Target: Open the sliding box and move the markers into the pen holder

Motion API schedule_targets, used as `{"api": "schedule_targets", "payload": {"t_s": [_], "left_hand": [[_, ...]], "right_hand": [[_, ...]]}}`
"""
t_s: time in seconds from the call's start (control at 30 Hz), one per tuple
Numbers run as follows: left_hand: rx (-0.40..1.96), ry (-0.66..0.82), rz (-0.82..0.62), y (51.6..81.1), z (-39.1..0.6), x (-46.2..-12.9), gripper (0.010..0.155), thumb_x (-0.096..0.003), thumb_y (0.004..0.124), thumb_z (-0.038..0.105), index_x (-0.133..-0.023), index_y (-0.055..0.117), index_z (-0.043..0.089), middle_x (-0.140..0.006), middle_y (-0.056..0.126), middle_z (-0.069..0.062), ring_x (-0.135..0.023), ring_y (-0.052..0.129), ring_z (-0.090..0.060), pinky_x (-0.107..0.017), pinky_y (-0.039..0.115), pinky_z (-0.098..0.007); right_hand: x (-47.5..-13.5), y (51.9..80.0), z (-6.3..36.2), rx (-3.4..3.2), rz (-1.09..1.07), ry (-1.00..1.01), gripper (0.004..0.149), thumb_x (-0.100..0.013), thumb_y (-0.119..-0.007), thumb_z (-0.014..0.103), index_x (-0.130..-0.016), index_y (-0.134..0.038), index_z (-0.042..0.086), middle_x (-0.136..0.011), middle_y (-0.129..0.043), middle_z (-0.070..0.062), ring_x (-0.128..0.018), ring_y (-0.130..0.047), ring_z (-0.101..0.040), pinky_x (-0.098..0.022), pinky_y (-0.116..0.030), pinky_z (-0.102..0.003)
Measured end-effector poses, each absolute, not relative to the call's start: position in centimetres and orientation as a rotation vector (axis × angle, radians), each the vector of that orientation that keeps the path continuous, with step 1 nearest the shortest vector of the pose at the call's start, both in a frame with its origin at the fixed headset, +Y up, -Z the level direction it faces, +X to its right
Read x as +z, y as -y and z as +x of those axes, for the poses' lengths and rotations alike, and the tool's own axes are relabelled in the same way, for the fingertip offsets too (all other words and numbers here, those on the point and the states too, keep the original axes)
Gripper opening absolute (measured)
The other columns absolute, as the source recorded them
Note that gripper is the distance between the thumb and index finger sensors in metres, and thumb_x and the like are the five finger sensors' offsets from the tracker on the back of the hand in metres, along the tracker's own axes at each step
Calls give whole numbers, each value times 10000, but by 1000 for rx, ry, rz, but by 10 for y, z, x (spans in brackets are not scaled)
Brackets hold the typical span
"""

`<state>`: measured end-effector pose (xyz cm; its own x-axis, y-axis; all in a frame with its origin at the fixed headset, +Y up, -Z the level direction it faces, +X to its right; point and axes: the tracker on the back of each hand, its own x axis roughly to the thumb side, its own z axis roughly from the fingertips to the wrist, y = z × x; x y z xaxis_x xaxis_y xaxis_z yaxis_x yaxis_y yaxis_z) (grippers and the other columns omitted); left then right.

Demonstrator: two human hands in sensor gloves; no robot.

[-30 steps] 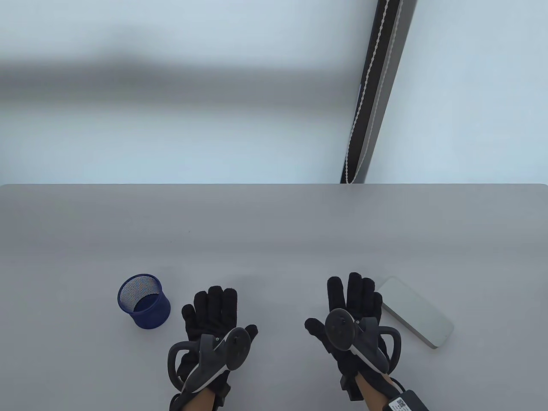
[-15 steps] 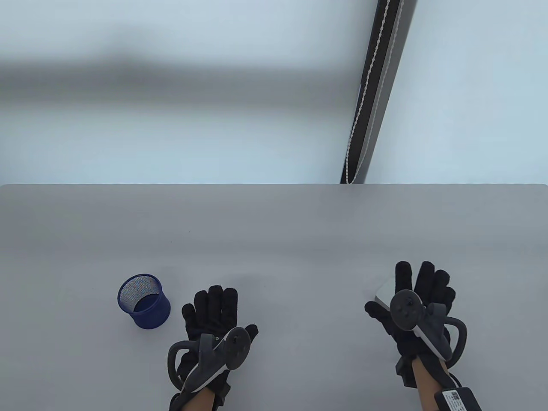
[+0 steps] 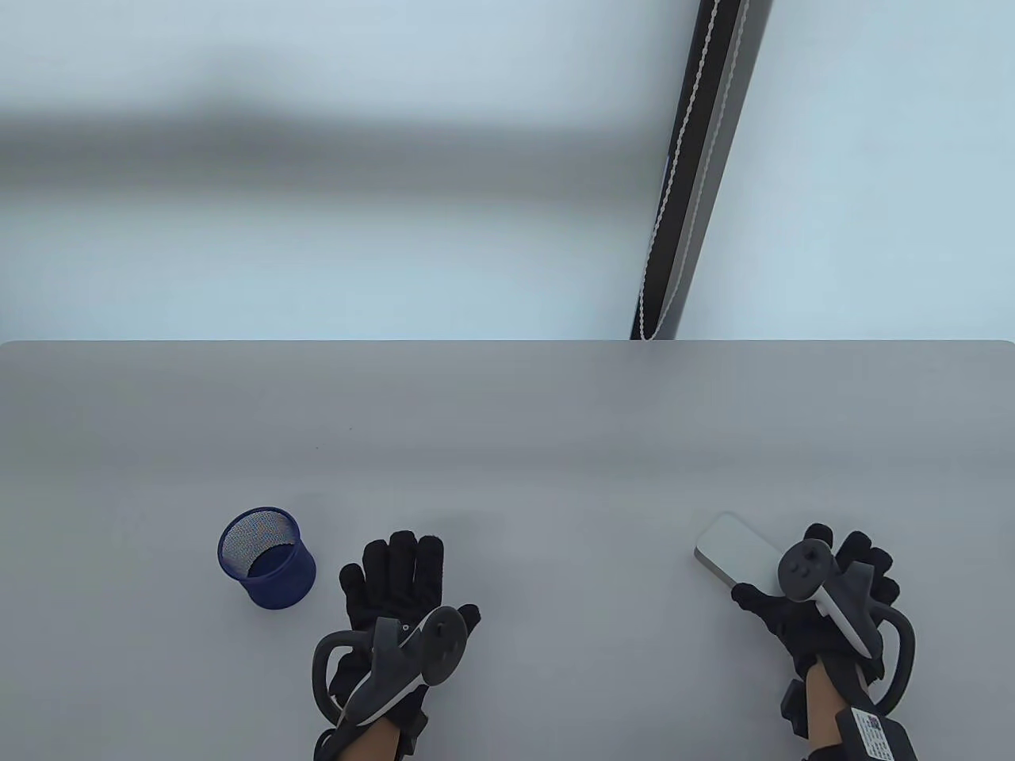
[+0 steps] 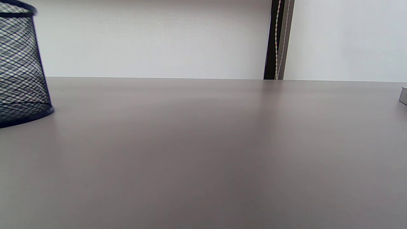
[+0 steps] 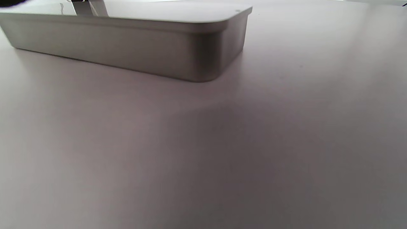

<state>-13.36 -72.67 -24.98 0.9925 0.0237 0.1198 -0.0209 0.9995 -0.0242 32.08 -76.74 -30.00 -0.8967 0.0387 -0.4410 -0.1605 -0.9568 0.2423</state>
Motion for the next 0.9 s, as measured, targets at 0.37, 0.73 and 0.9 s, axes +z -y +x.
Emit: {"api": "schedule_targets", "payload": {"t_s": [0.37,0.73,0.9], "left_hand": [[7,115,-59,729,-134,-251,886,-536,430,694,-1201,176,165,-1269,261,-214,-1119,329,-515,-773,335,-679],[-3,112,-65,728,-134,-251,889,-534,439,694,-1200,179,166,-1269,265,-213,-1119,334,-512,-774,340,-676],[-11,112,-72,728,-134,-251,892,-533,441,695,-1200,178,164,-1268,265,-213,-1119,336,-511,-776,342,-672]], "right_hand": [[-301,787,325,2909,-696,-618,860,-386,-541,751,-966,-157,244,-1080,-178,-71,-1068,-215,-322,-793,-262,-540],[-306,785,321,2935,-670,-552,840,-404,-592,708,-983,-242,210,-1071,-269,-101,-1023,-346,-357,-774,-366,-503],[-311,781,312,3002,-587,-469,798,-415,-654,646,-976,-277,221,-1064,-286,-77,-1015,-381,-312,-770,-406,-460]]}}
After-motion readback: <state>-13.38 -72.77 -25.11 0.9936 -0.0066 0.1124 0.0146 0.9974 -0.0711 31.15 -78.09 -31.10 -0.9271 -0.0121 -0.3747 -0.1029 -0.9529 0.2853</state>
